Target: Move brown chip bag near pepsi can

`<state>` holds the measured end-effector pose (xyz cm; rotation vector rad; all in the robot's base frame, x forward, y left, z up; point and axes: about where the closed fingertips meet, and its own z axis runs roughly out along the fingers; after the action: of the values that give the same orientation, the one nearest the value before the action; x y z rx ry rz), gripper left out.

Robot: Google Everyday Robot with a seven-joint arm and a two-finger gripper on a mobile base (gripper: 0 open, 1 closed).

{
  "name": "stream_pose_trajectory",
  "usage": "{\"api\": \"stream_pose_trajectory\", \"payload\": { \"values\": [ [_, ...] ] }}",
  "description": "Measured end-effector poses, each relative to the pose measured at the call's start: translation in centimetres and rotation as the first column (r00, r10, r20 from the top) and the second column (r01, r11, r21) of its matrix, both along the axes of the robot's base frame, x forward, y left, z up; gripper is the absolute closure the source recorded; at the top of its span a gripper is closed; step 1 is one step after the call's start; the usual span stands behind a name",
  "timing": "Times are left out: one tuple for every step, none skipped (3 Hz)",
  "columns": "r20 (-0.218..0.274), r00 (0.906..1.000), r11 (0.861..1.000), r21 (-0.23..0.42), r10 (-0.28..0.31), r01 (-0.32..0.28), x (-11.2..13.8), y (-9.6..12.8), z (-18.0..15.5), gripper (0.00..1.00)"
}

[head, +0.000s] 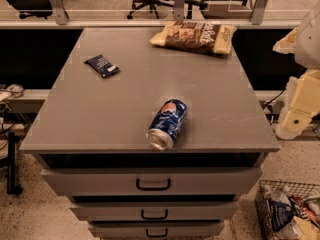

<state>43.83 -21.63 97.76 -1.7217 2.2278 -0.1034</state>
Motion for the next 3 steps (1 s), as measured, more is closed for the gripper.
{"api": "stream_pose_trajectory", "payload": {
  "values": [
    [0.0,1.0,1.0,0.0,0.0,0.0,0.0,0.0,0.0,0.0],
    [0.036,0.9994,1.0,0.026,0.001,-0.002,1.7,0.1,-0.6,0.0],
    [0.103,0.9947,0.998,0.062,-0.006,-0.001,6.3,0.0,-1.7,0.0]
  ]
}}
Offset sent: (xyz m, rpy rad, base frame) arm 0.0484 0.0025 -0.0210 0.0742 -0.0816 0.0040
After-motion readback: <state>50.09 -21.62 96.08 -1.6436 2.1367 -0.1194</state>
